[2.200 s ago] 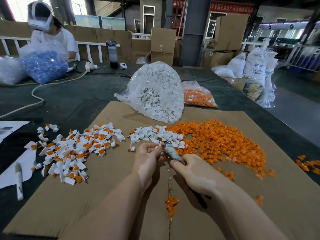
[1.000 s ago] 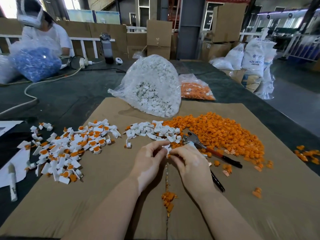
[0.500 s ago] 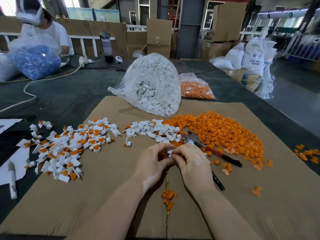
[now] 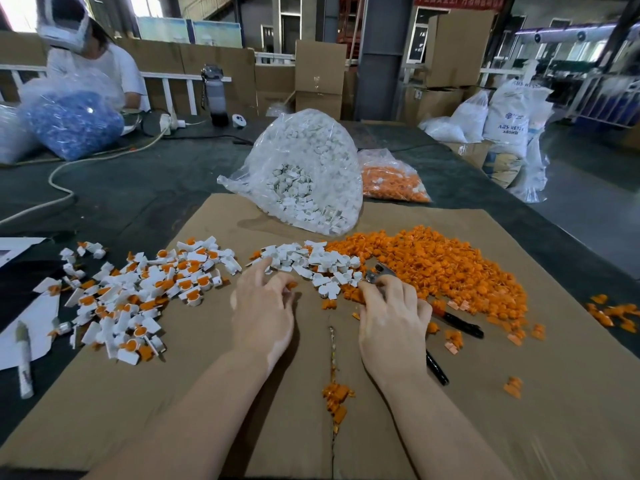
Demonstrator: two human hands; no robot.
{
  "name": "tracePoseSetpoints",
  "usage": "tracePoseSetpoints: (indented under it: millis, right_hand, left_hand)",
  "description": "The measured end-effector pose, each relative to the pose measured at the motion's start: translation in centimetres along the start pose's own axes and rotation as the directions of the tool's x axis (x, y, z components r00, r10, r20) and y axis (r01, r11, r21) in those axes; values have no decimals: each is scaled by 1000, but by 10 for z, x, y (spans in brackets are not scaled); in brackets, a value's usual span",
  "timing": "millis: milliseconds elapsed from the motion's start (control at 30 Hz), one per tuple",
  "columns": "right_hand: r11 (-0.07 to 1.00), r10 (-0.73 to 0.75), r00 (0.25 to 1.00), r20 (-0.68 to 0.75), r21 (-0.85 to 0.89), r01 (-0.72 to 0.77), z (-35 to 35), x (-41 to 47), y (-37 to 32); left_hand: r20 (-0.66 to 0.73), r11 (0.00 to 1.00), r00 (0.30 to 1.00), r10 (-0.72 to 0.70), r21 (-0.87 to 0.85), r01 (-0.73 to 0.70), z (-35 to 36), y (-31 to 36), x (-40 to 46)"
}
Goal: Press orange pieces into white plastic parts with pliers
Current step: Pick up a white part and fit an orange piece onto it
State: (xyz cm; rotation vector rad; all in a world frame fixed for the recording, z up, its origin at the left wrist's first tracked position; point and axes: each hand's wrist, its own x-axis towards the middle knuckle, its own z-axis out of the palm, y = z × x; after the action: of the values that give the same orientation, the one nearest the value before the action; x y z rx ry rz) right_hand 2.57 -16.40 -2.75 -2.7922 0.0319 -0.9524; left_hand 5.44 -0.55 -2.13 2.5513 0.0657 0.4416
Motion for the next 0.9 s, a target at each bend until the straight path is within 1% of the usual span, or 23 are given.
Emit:
tracePoseSetpoints:
  millis: [67,167,233,333,433,500,533,600,633,700,767,833,900]
  right_hand:
    - [1000,3,999,53,-27,-2,0,0,-1]
    - [998,-2,996,87,-62,7,0,1,-2]
    - [997,3,996,86,-79,4,0,1,-3]
    - [996,9,997,77,-85,-3,0,1,-2]
    - [996,10,997,79,-92,-3,1,0,-3]
    - [995,17,997,82,-95,-9,1,1,-3]
    - [996,16,997,73,-90,-10,1,1,-4]
    - [997,-47,998,37,-54,49,-1,1,-4]
    - [992,-123,992,25,-25,123,-2,1,-5]
    - [952,-305,952,20,38,304,-3,0,-5]
    - [909,-411,911,40,93,406,-4,2,-5]
    - [896,-431,899,79,154,416,-3,4,-4]
    - [898,-415,902,121,213,385,-1,4,-3]
  left_hand:
    - [44,997,998,34,72,-37,-1,-7,5]
    - [75,995,996,51,79,-57,-3,-15,11]
    - [45,994,997,57,90,-61,-6,-21,13]
    - [-11,992,1000,14,124,-13,-14,-32,17]
    - [-83,972,996,-44,227,62,-20,-37,18]
    - [-153,971,988,-27,230,62,-20,-33,16]
    - [-169,981,986,7,190,26,-19,-28,15]
    - [-130,993,986,100,72,-92,-13,-16,13]
    - [-83,989,986,146,9,-146,-10,-8,12]
    - [19,971,974,226,-82,-224,-4,4,10]
    - [118,956,952,283,-120,-269,4,13,10]
    - [195,952,934,300,-117,-282,10,16,10]
    - [207,957,936,283,-123,-263,13,17,9]
